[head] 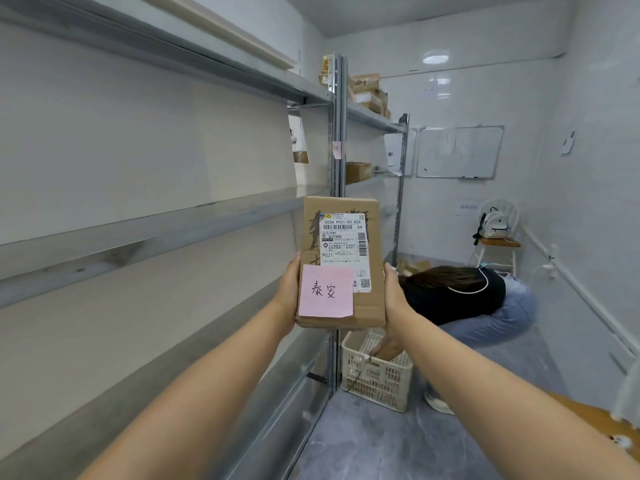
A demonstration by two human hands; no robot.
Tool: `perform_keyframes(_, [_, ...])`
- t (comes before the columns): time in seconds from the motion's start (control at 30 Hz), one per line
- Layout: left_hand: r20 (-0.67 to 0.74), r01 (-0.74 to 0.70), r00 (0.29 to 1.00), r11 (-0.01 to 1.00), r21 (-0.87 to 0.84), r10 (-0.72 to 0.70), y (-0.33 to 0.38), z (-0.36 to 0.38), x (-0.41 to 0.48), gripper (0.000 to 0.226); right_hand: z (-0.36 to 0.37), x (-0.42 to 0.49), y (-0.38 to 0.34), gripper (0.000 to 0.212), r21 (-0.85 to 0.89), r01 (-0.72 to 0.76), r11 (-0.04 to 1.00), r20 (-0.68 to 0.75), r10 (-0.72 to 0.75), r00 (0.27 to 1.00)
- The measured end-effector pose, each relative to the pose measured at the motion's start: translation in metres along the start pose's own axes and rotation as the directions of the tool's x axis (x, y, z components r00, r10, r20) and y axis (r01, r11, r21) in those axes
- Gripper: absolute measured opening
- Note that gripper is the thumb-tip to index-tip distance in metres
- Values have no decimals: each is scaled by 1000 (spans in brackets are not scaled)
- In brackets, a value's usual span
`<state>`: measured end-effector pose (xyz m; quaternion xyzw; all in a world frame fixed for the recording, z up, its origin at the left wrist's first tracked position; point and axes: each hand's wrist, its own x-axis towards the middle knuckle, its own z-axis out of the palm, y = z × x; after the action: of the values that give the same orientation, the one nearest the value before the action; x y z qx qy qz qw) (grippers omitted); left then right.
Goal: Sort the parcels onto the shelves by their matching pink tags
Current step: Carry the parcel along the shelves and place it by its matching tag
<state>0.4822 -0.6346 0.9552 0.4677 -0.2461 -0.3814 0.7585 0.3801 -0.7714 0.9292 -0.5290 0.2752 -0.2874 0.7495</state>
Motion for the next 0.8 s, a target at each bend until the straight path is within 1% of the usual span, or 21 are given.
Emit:
perform_keyframes(0.07, [3,10,1000,1000,15,-10,-2,10,15,47,-12,18,-4,53,63,-16,998,15,15,1000])
perform_keyframes(0.13, [18,13,1000,1000,21,-13,-5,18,33,45,-22,36,-10,52,79,-10,997,31,8,999])
perform_keyframes(0.3, [4,-16,1000,999,28,16,-14,36,77,44,-45,85,-24,43,59,30,998,62,-34,998])
perform_keyframes(0.47, [-22,-24,999,999,40,25,-24,54,122,43,-67,134,-35,48,38,36,999,116,-40,992])
perform_keyframes(0.53, [-7,-24,1000,999,27,24,-31,57,141,44,-74,151,-37,51,19,27,999,127,-29,991])
perform_keyframes(0.67, [-18,-2,1000,1000,31,3,-44,56,179,46,-87,187,-35,46,4,5,1000,153,-6,988])
perform_keyframes(0.73, [-18,-2,1000,999,32,3,-43,54,221,46,-89,225,-41,43,26,8,1000,159,-12,987])
perform_keyframes(0.8, [-16,-27,999,996,79,28,-30,48,282,45,-81,278,-55,42,-7,68,998,126,-67,990])
